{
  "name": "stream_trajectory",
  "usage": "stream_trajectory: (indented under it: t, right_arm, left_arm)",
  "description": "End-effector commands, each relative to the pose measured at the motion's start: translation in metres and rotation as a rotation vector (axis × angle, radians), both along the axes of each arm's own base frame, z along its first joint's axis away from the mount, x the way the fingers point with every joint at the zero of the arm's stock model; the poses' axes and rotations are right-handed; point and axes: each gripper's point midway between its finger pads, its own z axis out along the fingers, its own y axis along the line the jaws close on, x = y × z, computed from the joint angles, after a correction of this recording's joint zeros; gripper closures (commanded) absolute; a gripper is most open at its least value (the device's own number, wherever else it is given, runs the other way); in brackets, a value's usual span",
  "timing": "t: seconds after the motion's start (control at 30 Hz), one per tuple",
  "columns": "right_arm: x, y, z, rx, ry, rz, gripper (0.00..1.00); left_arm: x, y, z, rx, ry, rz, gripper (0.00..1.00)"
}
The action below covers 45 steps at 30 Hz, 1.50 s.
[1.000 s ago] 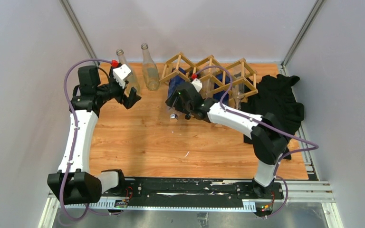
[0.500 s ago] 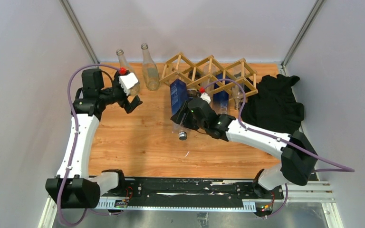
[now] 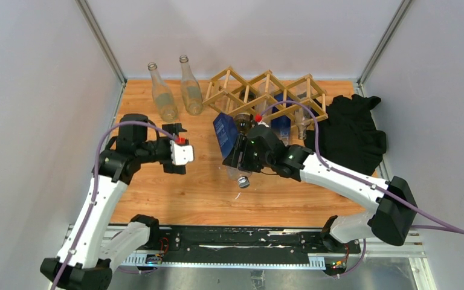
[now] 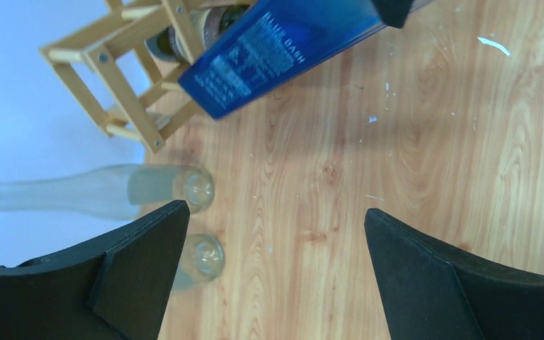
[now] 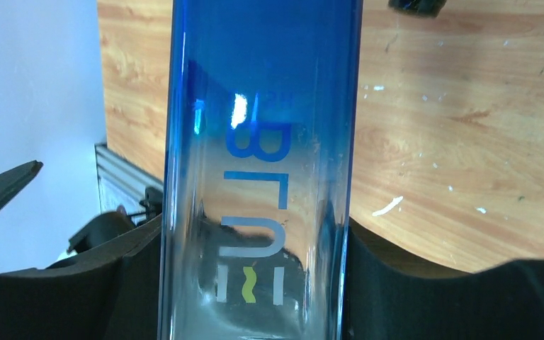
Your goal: Take the wine bottle off the wine rack
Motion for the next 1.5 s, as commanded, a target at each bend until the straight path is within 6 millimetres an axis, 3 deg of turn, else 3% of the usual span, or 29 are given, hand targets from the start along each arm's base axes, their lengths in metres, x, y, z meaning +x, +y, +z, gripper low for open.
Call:
stream_trajectory:
  t: [0.0,0.2,0.43,0.7,0.9,1.13,1.23,1.3,1.37,1.4,1.47]
  right_arm:
    - [-0.012,0.020,0.083,0.155,-0.151,0.171,1.00]
    - [-0.037,0.021,0.093,0.162,-0.115,0.303,1.00]
    - [-0.061,0.029,0.098,0.155,-0.089,0.422,1.00]
    - [-0.077,0.059,0.123,0.182,-0.094,0.551,1.00]
    - [-0.084,0.088,0.125,0.198,-0.077,0.627,1.00]
    - [-0.090,0.104,0.132,0.213,-0.081,0.679,1.00]
    - [-0.090,0.102,0.127,0.197,-0.076,0.677,0.98]
    - [-0.089,0.099,0.125,0.191,-0.078,0.667,0.80]
    - [-0.086,0.094,0.127,0.191,-0.088,0.654,0.52]
    - [-0.084,0.092,0.128,0.191,-0.096,0.648,0.45]
    - [-0.080,0.086,0.133,0.196,-0.113,0.635,0.32]
  left_arm:
    - [-0.022,-0.004,-0.001,0.118,-0.152,-0.132,0.00]
    - [-0.045,-0.027,0.002,0.128,-0.191,-0.239,0.00]
    - [-0.066,-0.050,-0.013,0.164,-0.153,-0.327,0.00]
    - [-0.064,-0.054,-0.020,0.202,-0.175,-0.356,0.00]
    - [-0.061,-0.050,-0.026,0.228,-0.190,-0.344,0.00]
    - [-0.056,-0.048,-0.029,0.226,-0.206,-0.311,0.03]
    - [-0.055,-0.049,-0.027,0.211,-0.206,-0.303,0.20]
    - [-0.055,-0.051,-0.024,0.193,-0.214,-0.300,0.38]
    - [-0.055,-0.053,-0.020,0.173,-0.224,-0.294,0.65]
    - [-0.054,-0.053,-0.018,0.162,-0.228,-0.283,0.78]
    - [-0.051,-0.053,-0.014,0.137,-0.236,-0.252,0.94]
